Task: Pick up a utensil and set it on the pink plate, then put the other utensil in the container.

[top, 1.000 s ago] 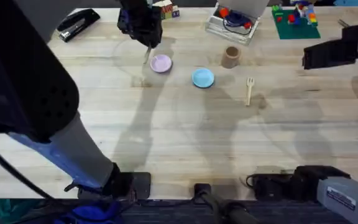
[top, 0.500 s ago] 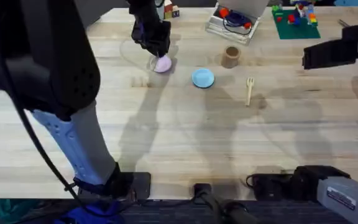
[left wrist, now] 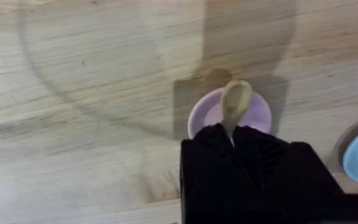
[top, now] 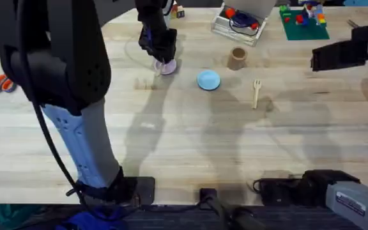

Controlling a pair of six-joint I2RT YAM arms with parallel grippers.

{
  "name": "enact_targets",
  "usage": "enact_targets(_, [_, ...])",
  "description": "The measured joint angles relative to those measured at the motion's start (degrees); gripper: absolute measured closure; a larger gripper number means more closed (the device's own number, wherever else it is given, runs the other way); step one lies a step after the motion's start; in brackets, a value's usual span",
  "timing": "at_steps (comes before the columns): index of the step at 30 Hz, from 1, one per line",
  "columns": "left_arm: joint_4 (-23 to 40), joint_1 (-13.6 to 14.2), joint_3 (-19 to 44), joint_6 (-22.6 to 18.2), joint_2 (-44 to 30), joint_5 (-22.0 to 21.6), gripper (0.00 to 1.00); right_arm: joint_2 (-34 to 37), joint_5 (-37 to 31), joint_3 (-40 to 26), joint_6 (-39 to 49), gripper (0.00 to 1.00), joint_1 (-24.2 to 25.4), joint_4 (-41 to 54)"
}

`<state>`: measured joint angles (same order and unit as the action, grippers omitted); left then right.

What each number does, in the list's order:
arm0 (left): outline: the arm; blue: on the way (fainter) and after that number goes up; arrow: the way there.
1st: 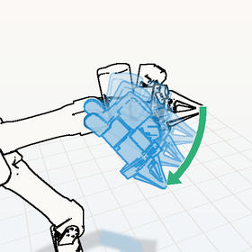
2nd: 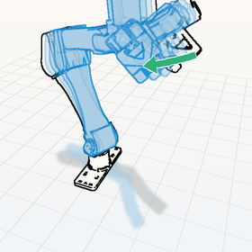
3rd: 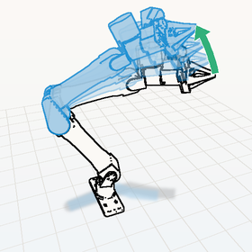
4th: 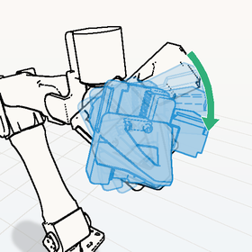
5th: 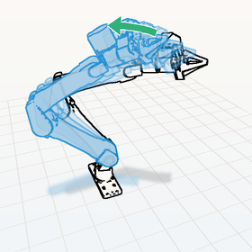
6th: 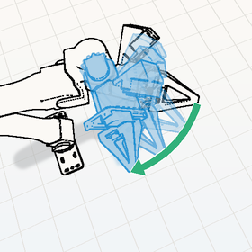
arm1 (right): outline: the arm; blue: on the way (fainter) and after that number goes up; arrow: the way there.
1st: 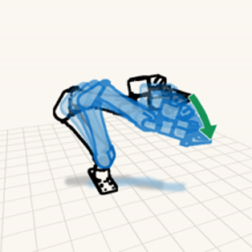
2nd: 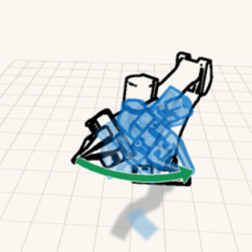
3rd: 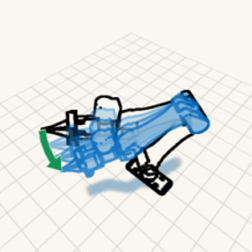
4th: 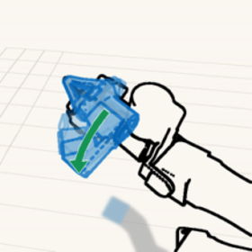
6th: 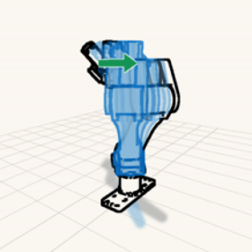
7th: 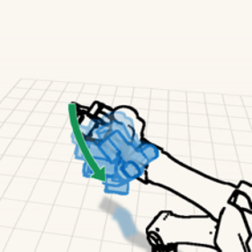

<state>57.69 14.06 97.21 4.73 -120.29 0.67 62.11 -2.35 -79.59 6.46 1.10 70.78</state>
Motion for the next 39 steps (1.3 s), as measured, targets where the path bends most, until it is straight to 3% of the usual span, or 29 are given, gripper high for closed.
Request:
enact_targets(11, [-0.30,0.00,0.02,0.00,0.02,1.05,0.610,0.00,0.00,0.00,0.00,0.007,0.00,0.00])
enact_targets(20, [-0.30,0.00,0.02,0.16,0.00,1.13,0.035,0.00,0.02,0.00,0.00,0.006,0.00,0.00])
enact_targets(31, [1.32,0.18,0.02,-0.09,1.15,1.73,0.006,0.00,0.01,0.00,0.00,0.006,0.00,0.00])
enact_targets(39, [9.37,1.50,0.08,-3.97,12.29,2.26,0.006,0.02,0.02,0.00,0.00,0.006,0.00,0.00])
